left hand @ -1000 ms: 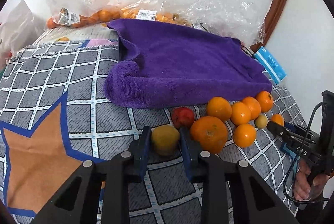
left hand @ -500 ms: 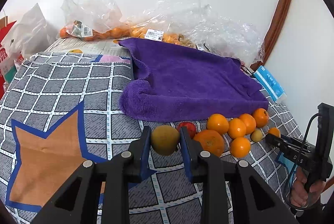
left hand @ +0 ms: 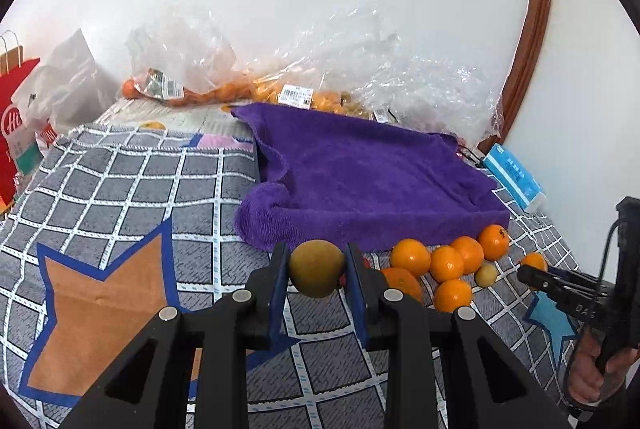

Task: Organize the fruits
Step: 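Lift both held fruits and carry them over the purple towel, then lower both fruits onto the purple towel and open both grippers, then grasp the large stemmed tangerine with the right gripper while the left gripper withdraws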

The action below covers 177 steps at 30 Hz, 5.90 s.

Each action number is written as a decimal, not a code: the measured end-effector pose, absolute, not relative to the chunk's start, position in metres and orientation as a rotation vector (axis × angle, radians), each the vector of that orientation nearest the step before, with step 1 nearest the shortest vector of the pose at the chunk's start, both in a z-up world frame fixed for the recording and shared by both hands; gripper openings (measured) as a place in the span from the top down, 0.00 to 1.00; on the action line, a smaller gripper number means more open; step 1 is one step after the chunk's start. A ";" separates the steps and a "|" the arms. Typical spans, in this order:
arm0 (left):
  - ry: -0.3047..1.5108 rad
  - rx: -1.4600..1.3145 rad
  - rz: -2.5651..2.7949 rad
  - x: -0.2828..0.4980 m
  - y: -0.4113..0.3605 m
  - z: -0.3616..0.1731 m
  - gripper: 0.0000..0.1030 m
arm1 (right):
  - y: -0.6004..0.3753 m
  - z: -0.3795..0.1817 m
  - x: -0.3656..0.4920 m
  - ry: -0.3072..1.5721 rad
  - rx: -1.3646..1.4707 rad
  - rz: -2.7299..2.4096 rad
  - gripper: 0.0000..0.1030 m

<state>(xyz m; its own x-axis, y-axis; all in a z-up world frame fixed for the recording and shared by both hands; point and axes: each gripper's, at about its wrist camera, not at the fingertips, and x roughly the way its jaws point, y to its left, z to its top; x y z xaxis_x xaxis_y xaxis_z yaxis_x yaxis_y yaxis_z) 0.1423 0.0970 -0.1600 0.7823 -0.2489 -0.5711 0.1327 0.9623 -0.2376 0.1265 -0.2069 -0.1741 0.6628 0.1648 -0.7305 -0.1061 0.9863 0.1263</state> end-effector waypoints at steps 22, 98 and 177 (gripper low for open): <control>0.532 -0.231 -0.133 0.195 0.088 -0.058 0.74 | -0.198 -0.086 0.210 0.637 0.074 0.224 0.67; 0.723 -0.225 -0.156 0.287 0.062 -0.169 0.70 | -0.222 -0.181 0.307 0.756 0.101 0.159 0.63; 0.564 -0.218 -0.126 0.242 0.068 -0.096 0.54 | -0.206 -0.192 0.189 0.854 0.076 0.045 0.59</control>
<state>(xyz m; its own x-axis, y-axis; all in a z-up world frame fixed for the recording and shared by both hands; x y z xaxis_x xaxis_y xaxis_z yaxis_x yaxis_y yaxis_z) 0.2419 0.0679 -0.0963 0.8380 -0.1778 -0.5159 0.0586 0.9693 -0.2387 0.1886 -0.2060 -0.1917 0.6566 0.0703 -0.7510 -0.0090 0.9963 0.0854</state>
